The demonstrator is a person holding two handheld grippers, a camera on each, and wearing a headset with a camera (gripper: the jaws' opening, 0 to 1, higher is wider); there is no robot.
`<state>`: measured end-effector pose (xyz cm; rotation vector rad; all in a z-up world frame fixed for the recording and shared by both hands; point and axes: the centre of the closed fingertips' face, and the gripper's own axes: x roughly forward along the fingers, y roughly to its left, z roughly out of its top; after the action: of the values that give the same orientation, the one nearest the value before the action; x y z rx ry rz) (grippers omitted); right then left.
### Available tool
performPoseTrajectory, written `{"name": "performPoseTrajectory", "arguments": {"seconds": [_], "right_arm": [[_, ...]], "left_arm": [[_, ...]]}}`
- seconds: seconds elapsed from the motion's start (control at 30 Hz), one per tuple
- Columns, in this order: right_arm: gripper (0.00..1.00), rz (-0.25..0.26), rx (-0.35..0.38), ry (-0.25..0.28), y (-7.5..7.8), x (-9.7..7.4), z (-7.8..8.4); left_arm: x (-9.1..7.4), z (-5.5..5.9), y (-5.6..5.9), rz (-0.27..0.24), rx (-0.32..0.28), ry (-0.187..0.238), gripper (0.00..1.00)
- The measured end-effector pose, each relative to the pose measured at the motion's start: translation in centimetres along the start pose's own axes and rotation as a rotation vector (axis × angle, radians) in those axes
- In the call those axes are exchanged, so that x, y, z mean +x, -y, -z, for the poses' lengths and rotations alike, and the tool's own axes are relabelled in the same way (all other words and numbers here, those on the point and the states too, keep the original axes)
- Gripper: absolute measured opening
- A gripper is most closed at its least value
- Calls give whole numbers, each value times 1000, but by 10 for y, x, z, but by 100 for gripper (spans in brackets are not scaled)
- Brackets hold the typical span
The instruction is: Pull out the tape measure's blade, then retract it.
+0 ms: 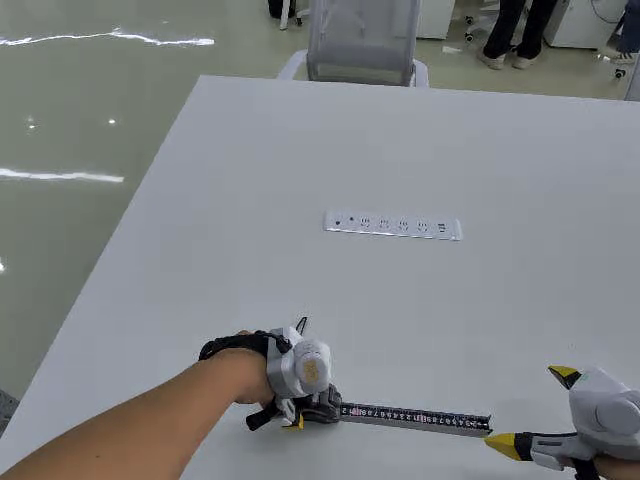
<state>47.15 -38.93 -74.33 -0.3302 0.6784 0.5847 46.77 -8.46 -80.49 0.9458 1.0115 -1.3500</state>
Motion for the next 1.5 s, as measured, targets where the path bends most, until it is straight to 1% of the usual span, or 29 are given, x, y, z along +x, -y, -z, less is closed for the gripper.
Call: {"name": "performPoseTrajectory", "arguments": {"seconds": [0.03, 0.1, 0.13, 0.17, 0.23, 0.33, 0.37, 0.4, 0.43, 0.5, 0.57, 0.67, 0.73, 0.83, 0.9, 0.93, 1.03, 1.17, 1.23, 1.33, 1.37, 1.4, 1.43, 1.5], "right_arm": [[100, 32, -12, 29, 4, -2, -2], [100, 48, 20, 40, 1, -6, -1], [100, 46, 10, 39, 0, -8, 1], [100, 58, 13, 47, 1, -9, 1], [100, 69, 26, 56, -3, -12, 3], [100, 81, 71, 73, -7, -16, 7], [100, 81, 92, 86, -10, -18, 9], [100, 86, 99, 100, -10, -20, 9], [100, 100, 107, 105, -11, -23, 12], [100, 108, 116, 117, -13, -26, 14], [100, 116, 148, 136, -15, -30, 17], [100, 142, 177, 175, -18, -40, 15], [100, 151, 184, 192, -24, -45, 13], [100, 166, 163, 195, -35, -50, 16], [100, 158, 170, 205, -44, -52, 17], [100, 153, 167, 203, -50, -52, 18], [100, 143, 150, 201, -61, -53, 19], [100, 142, 157, 208, -65, -55, 16], [100, 142, 151, 210, -66, -55, 14], [100, 144, 144, 206, -65, -55, 14], [100, 153, 146, 203, -63, -56, 15], [100, 154, 145, 204, -62, -57, 14], [100, 155, 148, 203, -60, -57, 14], [100, 158, 149, 201, -58, -57, 14]], "left_arm": [[0, 0, 0, 0, 0, 0, 34], [0, 0, 0, 0, -1, 0, 34], [0, 0, 0, 0, -1, 0, 34], [0, 0, 0, 0, -1, 1, 34], [0, 0, 0, -1, -1, 1, 34], [1, 0, 0, -2, -2, 2, 34], [1, 1, 0, -3, -4, 2, 34], [2, 1, -1, -3, -3, 3, 34], [1, 1, 0, -5, -4, 3, 34], [1, 0, 0, -6, -5, 4, 34], [1, 0, -1, -7, -7, 5, 34], [1, 0, -1, -8, -7, 4, 34], [1, 1, -1, -9, -7, 4, 34], [0, 1, -1, -9, -7, 3, 34], [0, 1, -1, -11, -6, 3, 34], [0, 0, -1, -14, -7, 4, 34], [1, 0, -1, -20, -8, 14, 34], [0, -1, -2, -31, -7, 30, 34], [-1, -2, -3, -32, -23, 58, 34], [-2, -1, -4, -43, -22, 82, 34], [-3, -2, -4, -48, -25, 92, 33], [-3, -1, -4, -53, -32, 92, 33], [-3, 1, -8, -68, -57, 93, 34], [-6, 0, -10, -75, -92, 124, 43]]}}
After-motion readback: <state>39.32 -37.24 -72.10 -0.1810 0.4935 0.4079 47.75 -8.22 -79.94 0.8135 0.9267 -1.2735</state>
